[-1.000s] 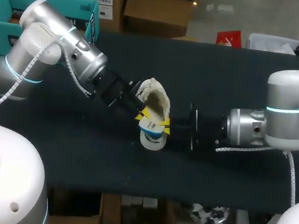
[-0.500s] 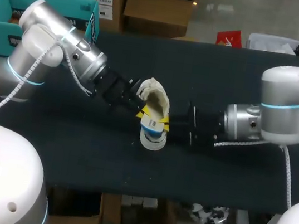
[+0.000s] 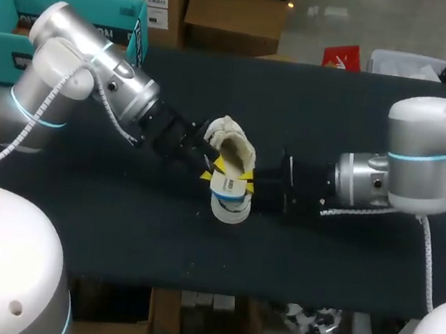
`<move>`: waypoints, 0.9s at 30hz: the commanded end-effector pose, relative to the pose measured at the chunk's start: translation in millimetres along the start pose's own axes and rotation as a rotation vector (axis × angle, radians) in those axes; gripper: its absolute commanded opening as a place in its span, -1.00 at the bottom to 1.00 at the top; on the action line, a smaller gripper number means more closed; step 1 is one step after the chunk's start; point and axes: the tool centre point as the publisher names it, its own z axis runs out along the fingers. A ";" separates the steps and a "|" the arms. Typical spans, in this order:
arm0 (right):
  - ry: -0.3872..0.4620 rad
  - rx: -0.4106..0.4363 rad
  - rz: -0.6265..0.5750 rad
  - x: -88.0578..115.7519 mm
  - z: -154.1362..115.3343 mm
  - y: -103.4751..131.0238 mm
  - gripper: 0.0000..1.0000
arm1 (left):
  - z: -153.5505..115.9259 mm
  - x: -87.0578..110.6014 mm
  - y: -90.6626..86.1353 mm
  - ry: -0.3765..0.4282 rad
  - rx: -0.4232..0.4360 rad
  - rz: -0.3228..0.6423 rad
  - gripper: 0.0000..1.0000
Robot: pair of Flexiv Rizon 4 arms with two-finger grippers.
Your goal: Open the shoe tongue, take the insole out of the shoe, put the insole back into the shoe, and pack the shoe into the shoebox
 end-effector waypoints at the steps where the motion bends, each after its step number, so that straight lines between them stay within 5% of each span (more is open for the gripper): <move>1: 0.008 -0.005 0.002 -2.1 -3.9 1.3 -1.00 | -2.5 3.8 -10.4 -0.012 0.005 0.011 -0.57; 5: 0.009 -0.005 0.006 -2.1 -3.8 4.0 -1.00 | 3.0 2.5 -19.2 -0.026 0.033 0.037 -1.00; 10: 0.005 -0.002 0.017 -2.4 -3.0 4.0 -1.00 | 9.2 2.1 -24.1 -0.020 0.025 0.061 -1.00; 14: 0.006 -0.014 0.009 -3.4 -7.2 -9.0 0.69 | 8.3 2.2 -18.5 -0.026 0.011 0.055 -1.00; 15: 0.008 -0.019 0.004 -4.0 -8.9 -13.2 0.65 | 8.2 2.5 -17.8 -0.028 0.005 0.054 -1.00; 21: 0.019 -0.046 -0.020 -7.8 -17.3 -34.0 -0.76 | 8.0 3.8 -13.5 -0.033 -0.006 0.046 -1.00; 23: 0.023 -0.044 -0.024 -9.1 -17.9 -37.3 -1.00 | 8.2 3.7 -12.8 -0.036 -0.009 0.044 -1.00; 27: 0.020 -0.045 -0.023 -10.5 -16.4 -37.5 -1.00 | 9.1 3.3 -12.0 -0.039 -0.014 0.042 -1.00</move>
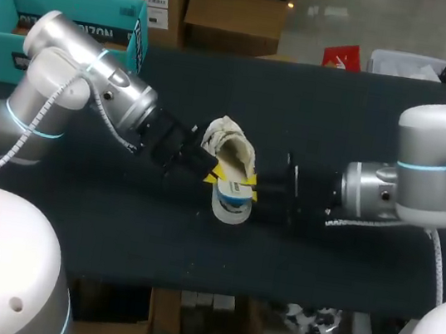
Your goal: Open the shoe tongue, take the insole out of the shoe, put the insole back into the shoe, and pack the shoe into the shoebox
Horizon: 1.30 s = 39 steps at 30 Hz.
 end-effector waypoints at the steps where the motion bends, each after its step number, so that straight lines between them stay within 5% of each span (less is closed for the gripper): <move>1: -0.004 -0.011 -0.001 -1.9 -0.7 -4.2 -1.00 | 3.5 1.1 1.2 -0.006 -0.005 -0.001 -1.00; 20: -0.053 0.014 -0.032 8.1 22.0 37.4 -1.00 | 1.8 3.0 31.1 -0.031 -0.077 -0.060 -1.00; 23: -0.052 0.010 -0.028 7.5 21.4 37.9 -1.00 | 1.3 3.4 27.9 -0.030 -0.066 -0.063 -0.58; 25: -0.048 0.008 -0.026 7.0 20.5 37.4 -1.00 | 1.1 4.0 22.5 -0.032 -0.055 -0.058 -0.49; 31: -0.044 0.000 -0.021 6.0 18.7 37.3 -1.00 | 1.2 2.8 4.3 -0.043 -0.032 -0.011 -0.63; 33: -0.043 -0.001 -0.018 5.5 18.4 38.1 -1.00 | 1.8 2.0 -2.1 -0.052 -0.024 0.006 -1.00; 39: -0.038 -0.001 -0.012 3.5 17.3 37.7 -1.00 | 5.7 0.4 -6.3 -0.045 -0.035 0.034 -1.00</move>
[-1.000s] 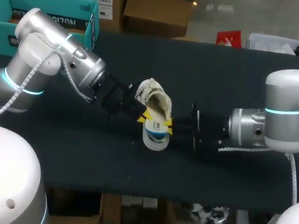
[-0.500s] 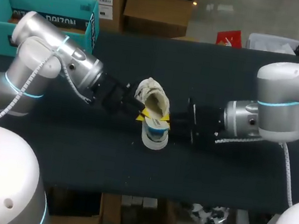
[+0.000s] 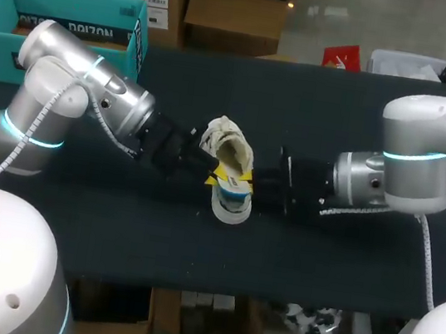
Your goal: Open the shoe tongue, take the insole out of the shoe, put the insole back into the shoe, and pack the shoe into the shoebox
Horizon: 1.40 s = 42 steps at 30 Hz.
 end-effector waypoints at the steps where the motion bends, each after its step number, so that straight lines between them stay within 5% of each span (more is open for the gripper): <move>1: 0.006 0.002 0.002 -2.3 -1.6 0.6 -0.55 | 2.6 0.5 -3.7 -0.002 -0.019 0.001 -1.00; 2: 0.007 0.000 0.002 -2.6 -3.9 -4.1 -0.05 | 2.6 0.5 -1.7 -0.001 -0.022 -0.004 -1.00; 4: 0.012 -0.010 -0.002 -3.1 -7.3 -10.8 0.13 | 2.3 0.6 2.5 -0.003 -0.029 -0.011 -1.00; 15: 0.016 -0.041 -0.012 -6.2 -15.4 -36.2 -1.00 | 3.9 1.7 12.2 -0.011 -0.043 -0.029 -1.00; 32: -0.026 -0.024 -0.015 0.8 4.7 7.9 -1.00 | -0.5 2.7 35.3 -0.015 -0.095 -0.077 -1.00; 35: -0.027 -0.024 -0.011 0.4 5.2 9.1 -1.00 | -3.2 3.7 29.7 -0.017 -0.083 -0.076 -0.28; 37: -0.026 -0.026 -0.010 -0.1 4.4 8.9 -1.00 | -4.3 4.7 23.4 -0.020 -0.071 -0.064 -0.04; 42: -0.020 -0.034 -0.006 -1.4 1.2 8.1 -1.00 | -3.3 5.9 8.5 -0.025 -0.049 -0.037 -0.08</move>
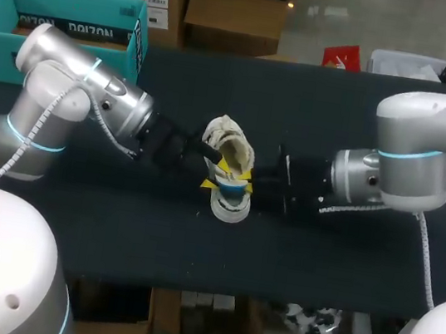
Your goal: Open the shoe tongue, take the insole out of the shoe, put the insole back into the shoe, and pack the shoe into the shoebox
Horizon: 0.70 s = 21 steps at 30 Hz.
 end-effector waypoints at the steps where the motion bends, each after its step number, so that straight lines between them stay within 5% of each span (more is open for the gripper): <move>1: 0.003 -0.002 0.002 -1.2 -1.5 2.1 -1.00 | -1.2 3.5 -9.2 -0.010 0.004 0.015 -0.18; 4: 0.003 -0.004 0.003 -1.4 -1.7 1.9 -1.00 | 3.4 1.7 -12.6 -0.009 0.010 0.023 -1.00; 8: 0.006 -0.004 0.007 -2.8 -3.4 -1.4 -1.00 | 7.9 -0.4 -10.6 -0.004 0.001 0.027 -1.00; 9: 0.007 -0.005 0.006 -3.2 -4.2 -3.5 -0.78 | 8.3 -1.0 -9.5 -0.004 -0.004 0.026 -1.00; 10: 0.008 -0.010 0.005 -3.8 -5.3 -6.1 -0.28 | 8.7 -1.3 -8.4 -0.004 -0.006 0.026 -1.00; 12: 0.012 -0.016 0.001 -4.5 -7.6 -11.9 0.24 | 9.0 -1.5 -6.8 -0.004 -0.010 0.022 -1.00; 15: 0.011 -0.038 -0.001 -6.6 -11.2 -20.9 0.62 | 9.5 -1.1 -4.6 -0.004 -0.019 0.018 -1.00; 17: 0.008 -0.052 -0.002 -7.6 -13.3 -27.4 0.51 | 9.8 -0.8 -3.2 -0.006 -0.024 0.015 -1.00; 21: 0.007 -0.065 -0.005 -8.3 -15.0 -36.2 -0.36 | 10.8 -0.5 -1.2 -0.007 -0.030 0.012 -1.00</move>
